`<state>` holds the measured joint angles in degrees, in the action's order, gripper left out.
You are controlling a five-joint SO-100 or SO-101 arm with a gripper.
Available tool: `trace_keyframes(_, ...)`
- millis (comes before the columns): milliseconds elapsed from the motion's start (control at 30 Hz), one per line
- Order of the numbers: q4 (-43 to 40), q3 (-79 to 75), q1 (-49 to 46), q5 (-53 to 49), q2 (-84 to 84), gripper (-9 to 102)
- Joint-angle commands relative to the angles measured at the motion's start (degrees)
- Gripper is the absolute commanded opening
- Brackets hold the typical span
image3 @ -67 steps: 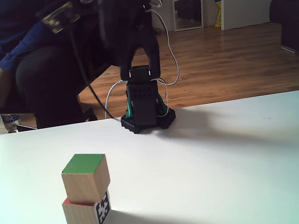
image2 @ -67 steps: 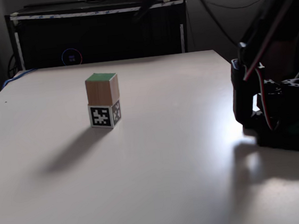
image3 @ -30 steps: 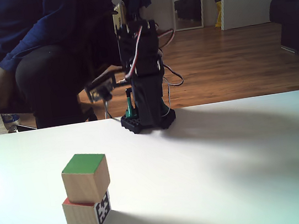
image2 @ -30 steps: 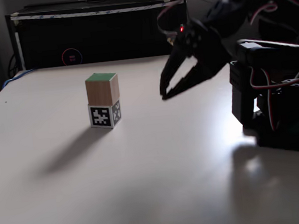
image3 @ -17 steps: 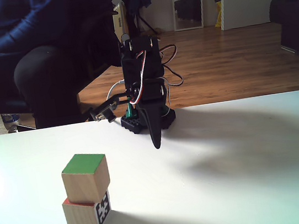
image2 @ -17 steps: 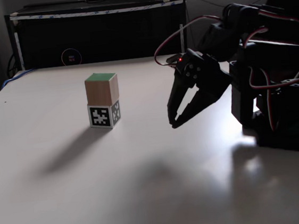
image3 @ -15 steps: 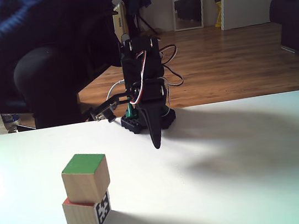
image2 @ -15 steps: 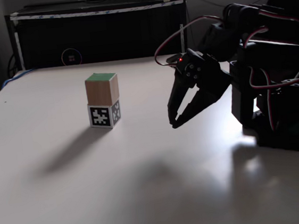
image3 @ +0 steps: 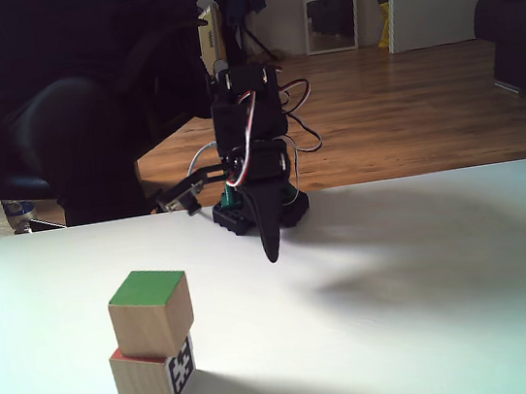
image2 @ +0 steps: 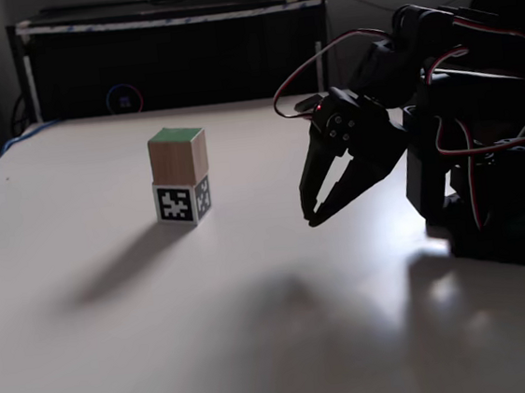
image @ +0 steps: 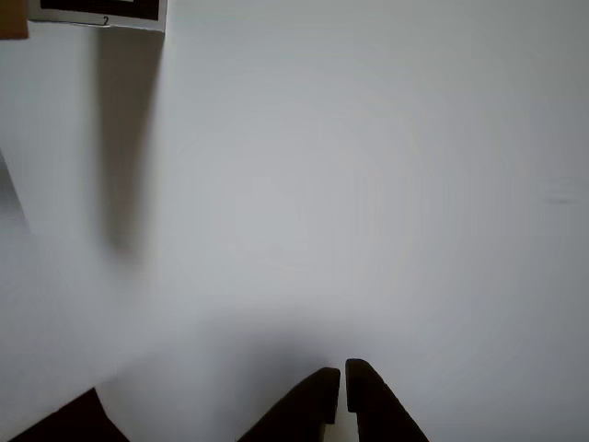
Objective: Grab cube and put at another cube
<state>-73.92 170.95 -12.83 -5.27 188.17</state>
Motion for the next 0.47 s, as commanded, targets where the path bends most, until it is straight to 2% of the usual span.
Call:
trace_keyframes(0,-0.1,-0.9,0.1,-0.4,0.3,0)
trace_keyframes(433,-0.1,-0.9,0.8,-1.1,0.3,0)
